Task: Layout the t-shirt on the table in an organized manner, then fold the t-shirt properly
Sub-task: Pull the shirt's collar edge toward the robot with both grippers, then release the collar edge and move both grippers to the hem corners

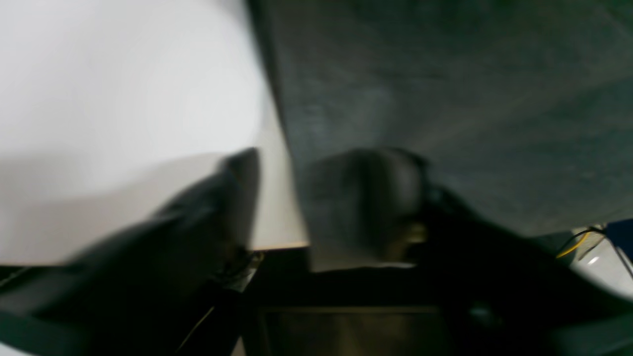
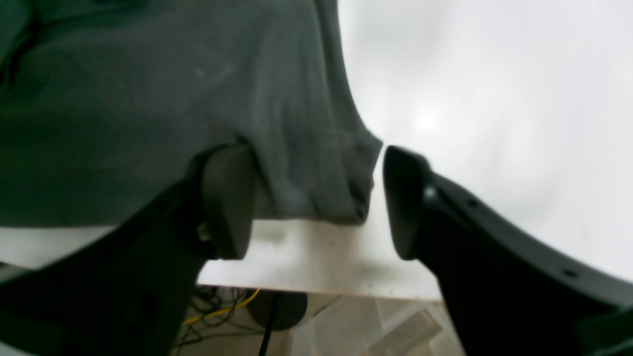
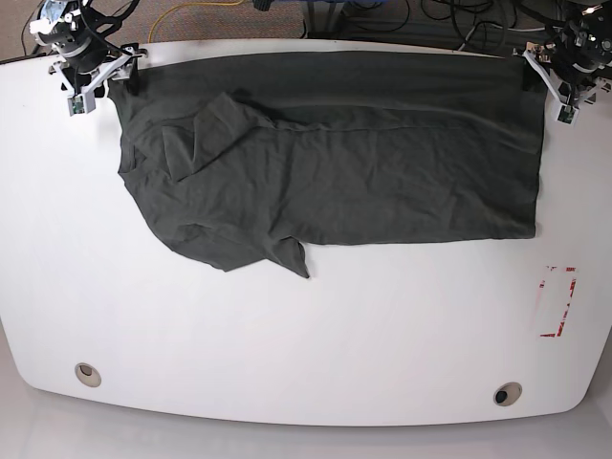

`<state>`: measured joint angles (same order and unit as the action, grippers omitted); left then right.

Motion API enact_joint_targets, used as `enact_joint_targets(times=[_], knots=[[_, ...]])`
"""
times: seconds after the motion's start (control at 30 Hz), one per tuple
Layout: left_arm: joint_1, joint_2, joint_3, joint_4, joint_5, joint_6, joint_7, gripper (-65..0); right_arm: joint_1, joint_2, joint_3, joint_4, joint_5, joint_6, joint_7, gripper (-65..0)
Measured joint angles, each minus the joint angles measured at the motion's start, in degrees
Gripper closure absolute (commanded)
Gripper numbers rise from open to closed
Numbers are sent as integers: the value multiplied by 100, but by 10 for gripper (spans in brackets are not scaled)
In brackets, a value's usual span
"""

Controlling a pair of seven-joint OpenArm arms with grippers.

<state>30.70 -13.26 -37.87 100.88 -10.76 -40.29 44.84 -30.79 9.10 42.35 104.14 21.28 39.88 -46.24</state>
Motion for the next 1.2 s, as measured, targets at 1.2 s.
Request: enact_joint_targets(times=[1.2], knots=[[-3539,-118,168,-269,1060,2,487,-415,3539,-35,-721,-960,-1528,39,-608,-411]])
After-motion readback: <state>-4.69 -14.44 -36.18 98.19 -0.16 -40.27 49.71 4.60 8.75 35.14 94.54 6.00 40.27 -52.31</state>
